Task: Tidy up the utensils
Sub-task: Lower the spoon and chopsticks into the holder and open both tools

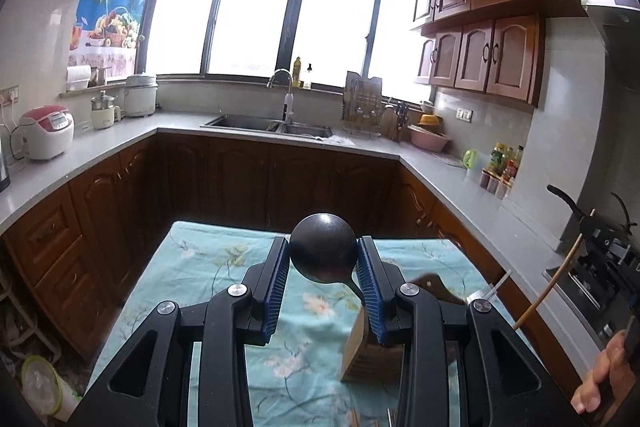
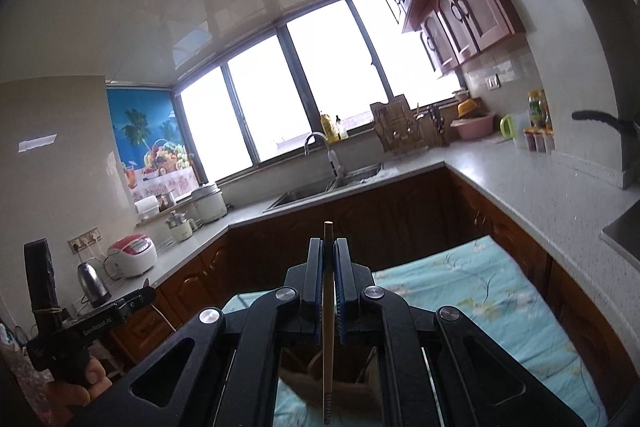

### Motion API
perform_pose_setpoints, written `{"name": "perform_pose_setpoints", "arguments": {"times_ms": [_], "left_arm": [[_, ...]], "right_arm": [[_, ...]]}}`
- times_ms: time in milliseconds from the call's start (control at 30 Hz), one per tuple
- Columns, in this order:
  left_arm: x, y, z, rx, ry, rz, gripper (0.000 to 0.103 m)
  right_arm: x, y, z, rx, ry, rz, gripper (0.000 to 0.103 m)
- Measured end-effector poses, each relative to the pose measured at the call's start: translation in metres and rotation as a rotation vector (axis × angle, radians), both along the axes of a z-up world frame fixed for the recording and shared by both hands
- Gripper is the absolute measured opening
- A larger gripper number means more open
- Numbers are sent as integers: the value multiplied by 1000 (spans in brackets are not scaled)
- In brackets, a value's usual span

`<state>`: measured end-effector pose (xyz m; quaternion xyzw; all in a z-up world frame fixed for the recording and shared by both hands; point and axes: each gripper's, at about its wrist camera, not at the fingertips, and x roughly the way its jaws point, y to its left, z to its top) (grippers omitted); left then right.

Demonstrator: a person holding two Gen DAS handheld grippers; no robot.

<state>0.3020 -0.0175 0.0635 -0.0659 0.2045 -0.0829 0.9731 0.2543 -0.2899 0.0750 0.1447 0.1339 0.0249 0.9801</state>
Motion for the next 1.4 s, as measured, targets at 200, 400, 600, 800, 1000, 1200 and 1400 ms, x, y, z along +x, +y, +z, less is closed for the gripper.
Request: {"name": "perform_pose_setpoints", "arguments": {"times_ms": [200,400,600,800,1000,1200,1400], "left_arm": [[18,-15,-12,16,-30,41,34],[36,-40,-33,67,-50,73,34],[45,-68,-65,141,-34,80,34],[58,-86,-86,183,12,73,34],[67,-92,-86,194,36,46,34],[61,-90,-85,233,41,28,34],[58,-89,-84,266,60,1,35]], "right_arm": [[14,-1,1,-21,-39,-34,5],[25,-2,-6,-40,-72,-70,5],[35,2,-24,-70,-72,-83,5],[42,5,-49,-66,-28,-75,5],[46,2,-69,-46,27,-72,5],[48,1,-86,-31,84,-65,5],[44,-5,-91,-5,100,-73,6]]}}
